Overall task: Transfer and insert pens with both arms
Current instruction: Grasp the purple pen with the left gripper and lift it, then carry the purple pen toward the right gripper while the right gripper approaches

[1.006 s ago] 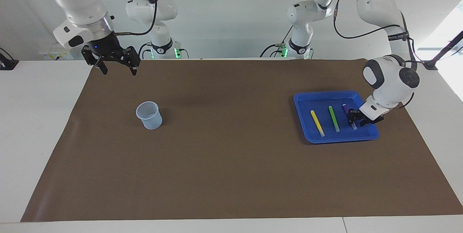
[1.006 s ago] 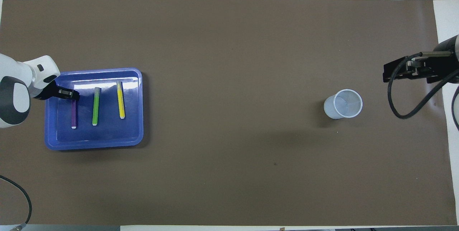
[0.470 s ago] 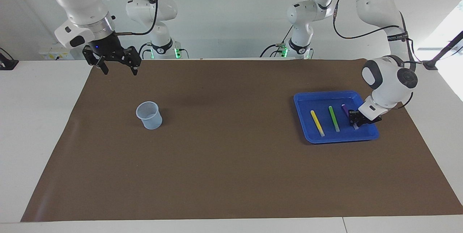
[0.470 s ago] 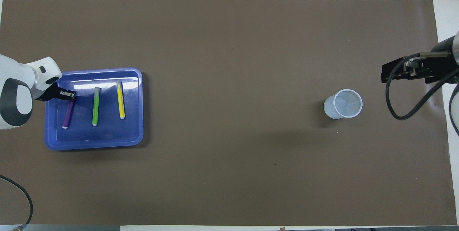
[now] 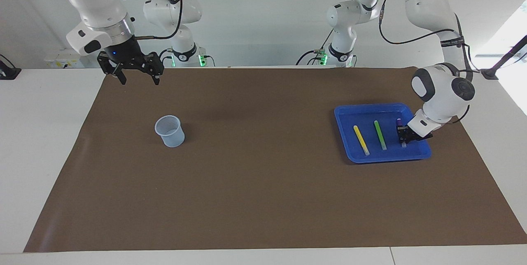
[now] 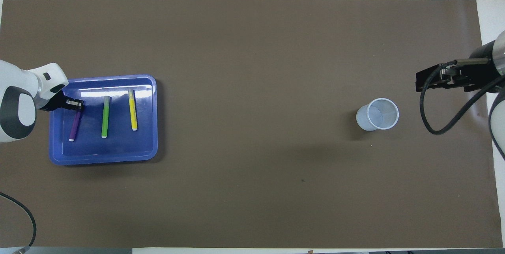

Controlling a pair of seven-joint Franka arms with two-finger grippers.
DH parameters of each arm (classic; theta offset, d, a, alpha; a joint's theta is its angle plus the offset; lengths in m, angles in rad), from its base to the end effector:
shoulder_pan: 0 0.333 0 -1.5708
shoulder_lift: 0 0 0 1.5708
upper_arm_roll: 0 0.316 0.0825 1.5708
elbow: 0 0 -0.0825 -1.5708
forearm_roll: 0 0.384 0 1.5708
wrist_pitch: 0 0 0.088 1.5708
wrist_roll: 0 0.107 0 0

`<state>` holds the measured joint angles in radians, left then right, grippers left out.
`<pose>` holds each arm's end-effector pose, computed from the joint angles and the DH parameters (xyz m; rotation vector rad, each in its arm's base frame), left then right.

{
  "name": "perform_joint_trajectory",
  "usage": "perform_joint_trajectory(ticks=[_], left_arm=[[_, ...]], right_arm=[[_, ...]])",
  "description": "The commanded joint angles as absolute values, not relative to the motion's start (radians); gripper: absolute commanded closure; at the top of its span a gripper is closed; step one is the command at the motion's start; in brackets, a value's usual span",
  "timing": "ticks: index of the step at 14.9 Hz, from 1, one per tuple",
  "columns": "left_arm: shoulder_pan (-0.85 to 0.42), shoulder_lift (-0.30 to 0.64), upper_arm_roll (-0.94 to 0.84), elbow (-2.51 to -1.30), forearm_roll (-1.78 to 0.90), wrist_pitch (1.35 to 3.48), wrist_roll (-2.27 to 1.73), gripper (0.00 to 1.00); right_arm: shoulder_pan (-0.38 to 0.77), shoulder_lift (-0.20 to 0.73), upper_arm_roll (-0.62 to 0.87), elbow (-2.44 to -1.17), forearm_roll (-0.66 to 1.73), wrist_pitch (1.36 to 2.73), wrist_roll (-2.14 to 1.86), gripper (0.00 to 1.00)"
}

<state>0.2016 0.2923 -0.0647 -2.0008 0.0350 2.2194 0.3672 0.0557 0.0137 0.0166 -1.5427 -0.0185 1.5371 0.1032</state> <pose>0.5868 0.0831 0.3070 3.1050 -0.3908 -0.1138 0.5542 0.0380 0.6272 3.1212 -0.0489 -0.0275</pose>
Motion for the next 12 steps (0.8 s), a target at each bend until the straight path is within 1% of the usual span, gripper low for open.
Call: perform_joint_trajectory(ticks=[1,7,11,12], left_arm=[[0.195,0.278,-0.066,-1.915,0.055,2.053,0.318,1.0],[0.178,0.262,-0.13,-1.702,0.003,1.693,0.047,1.0],[0.179,0.25,-0.204,-1.57,-0.168,1.502,-0.352,1.0],[0.179,0.249,-0.215,-1.56,-0.219,1.479,-0.442,1.0]], right_arm=[[0.048,-0.008,0.035,-1.569,0.002,1.546,0.075,0.0],[0.048,-0.008,0.051,-1.569,0.003,1.546,0.083,0.0],[0.048,-0.006,0.064,-1.569,0.136,1.552,0.084,0.0],[0.048,-0.006,0.064,-1.569,0.185,1.555,0.084,0.0]])
